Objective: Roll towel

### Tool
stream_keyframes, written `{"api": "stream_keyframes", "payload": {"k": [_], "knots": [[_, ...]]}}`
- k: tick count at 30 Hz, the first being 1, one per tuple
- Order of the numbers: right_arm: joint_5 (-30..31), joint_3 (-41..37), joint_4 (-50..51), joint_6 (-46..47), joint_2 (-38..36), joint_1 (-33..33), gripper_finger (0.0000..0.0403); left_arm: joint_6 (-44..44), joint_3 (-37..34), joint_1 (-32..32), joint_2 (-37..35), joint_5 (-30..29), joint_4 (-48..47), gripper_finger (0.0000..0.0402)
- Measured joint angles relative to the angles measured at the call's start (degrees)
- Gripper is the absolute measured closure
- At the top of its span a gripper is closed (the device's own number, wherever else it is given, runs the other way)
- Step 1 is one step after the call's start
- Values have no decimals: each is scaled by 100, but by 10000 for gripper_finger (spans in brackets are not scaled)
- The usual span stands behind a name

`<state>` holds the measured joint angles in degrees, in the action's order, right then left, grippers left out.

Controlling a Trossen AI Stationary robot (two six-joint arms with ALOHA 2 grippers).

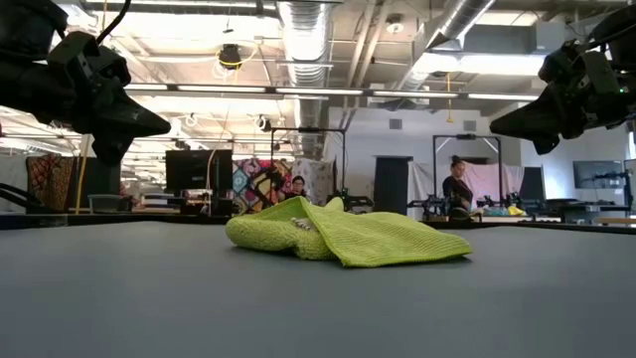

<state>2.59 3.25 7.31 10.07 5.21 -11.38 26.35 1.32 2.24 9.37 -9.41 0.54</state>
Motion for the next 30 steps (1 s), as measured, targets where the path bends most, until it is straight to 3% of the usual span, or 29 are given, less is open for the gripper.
{"api": "stream_keyframes", "payload": {"k": [30], "knots": [[-1, 0, -1, 0, 1, -1, 337, 4, -1, -118, 0, 12, 0, 401]]}}
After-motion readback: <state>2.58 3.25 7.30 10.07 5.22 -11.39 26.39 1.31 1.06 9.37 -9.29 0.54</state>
